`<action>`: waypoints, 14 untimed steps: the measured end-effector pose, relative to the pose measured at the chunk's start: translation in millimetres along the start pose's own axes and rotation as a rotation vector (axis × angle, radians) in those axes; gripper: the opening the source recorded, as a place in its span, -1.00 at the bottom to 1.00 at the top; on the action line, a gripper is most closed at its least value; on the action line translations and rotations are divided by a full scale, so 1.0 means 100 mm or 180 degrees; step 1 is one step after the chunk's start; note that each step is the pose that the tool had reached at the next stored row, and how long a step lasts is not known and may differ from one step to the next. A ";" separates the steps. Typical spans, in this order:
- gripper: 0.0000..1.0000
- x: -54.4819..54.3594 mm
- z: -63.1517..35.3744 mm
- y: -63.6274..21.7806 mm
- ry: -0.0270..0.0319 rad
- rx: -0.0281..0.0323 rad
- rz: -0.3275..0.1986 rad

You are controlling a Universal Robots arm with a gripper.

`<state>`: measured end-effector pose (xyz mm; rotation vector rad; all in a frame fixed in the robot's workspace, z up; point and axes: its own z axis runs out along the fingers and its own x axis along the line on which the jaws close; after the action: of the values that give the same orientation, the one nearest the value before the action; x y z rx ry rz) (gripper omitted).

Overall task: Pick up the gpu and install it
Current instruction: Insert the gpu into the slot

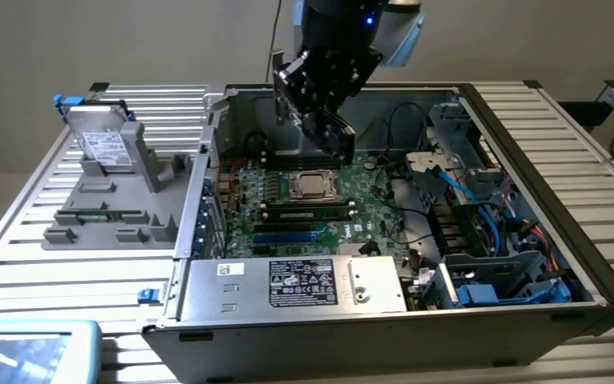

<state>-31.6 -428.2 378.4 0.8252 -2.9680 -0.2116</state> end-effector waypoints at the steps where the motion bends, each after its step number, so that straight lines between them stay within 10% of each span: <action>1: -0.44 0.00 0.000 0.000 0.0008 0.0001 -0.0057; 14: -0.44 0.00 0.000 0.000 0.0119 0.0012 -0.0803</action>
<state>-31.6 -428.2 378.4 1.1898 -2.8241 -0.1983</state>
